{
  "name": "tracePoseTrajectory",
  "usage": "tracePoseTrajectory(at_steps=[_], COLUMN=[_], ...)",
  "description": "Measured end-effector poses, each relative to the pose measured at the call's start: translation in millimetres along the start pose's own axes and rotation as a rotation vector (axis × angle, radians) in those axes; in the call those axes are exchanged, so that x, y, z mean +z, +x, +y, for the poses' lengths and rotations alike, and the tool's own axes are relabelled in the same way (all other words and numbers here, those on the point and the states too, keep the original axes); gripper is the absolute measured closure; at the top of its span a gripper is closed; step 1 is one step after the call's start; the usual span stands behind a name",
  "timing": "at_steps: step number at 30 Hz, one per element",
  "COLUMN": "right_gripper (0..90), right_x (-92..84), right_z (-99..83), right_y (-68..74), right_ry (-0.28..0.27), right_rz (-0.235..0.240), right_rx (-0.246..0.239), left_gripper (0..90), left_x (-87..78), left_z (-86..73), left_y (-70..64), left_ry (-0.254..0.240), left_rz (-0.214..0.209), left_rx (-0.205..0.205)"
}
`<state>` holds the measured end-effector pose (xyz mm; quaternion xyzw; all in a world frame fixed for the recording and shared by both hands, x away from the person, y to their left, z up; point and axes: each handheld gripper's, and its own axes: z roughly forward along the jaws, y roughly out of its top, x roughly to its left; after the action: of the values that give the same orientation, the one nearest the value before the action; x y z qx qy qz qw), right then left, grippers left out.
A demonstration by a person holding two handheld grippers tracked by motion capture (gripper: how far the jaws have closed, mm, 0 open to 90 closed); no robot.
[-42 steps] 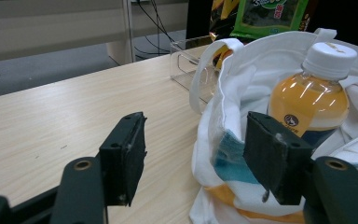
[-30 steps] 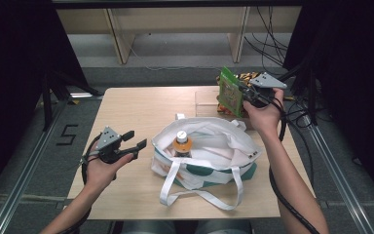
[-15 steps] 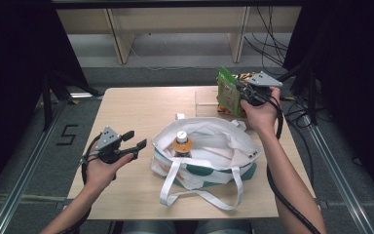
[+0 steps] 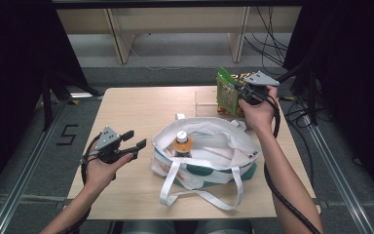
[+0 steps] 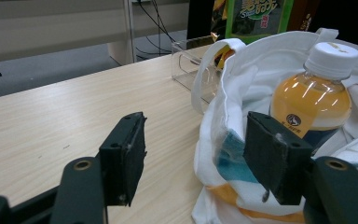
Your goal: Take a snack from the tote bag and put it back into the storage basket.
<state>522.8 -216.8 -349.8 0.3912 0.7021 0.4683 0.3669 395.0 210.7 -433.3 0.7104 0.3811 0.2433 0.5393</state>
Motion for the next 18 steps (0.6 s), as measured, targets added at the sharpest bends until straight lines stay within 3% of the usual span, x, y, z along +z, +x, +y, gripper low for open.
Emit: tracePoseTrajectory(at_steps=[18], right_gripper=[90.0], right_x=[10.4], right_z=[-3.3], right_y=[-2.9], right_ry=[0.018], right_rz=[0.002], right_rx=[-0.017], left_gripper=[38.2], left_x=[0.3], left_z=[-0.3], left_y=[-0.3], left_ry=[0.002], left_rz=[0.000], left_rx=[0.002])
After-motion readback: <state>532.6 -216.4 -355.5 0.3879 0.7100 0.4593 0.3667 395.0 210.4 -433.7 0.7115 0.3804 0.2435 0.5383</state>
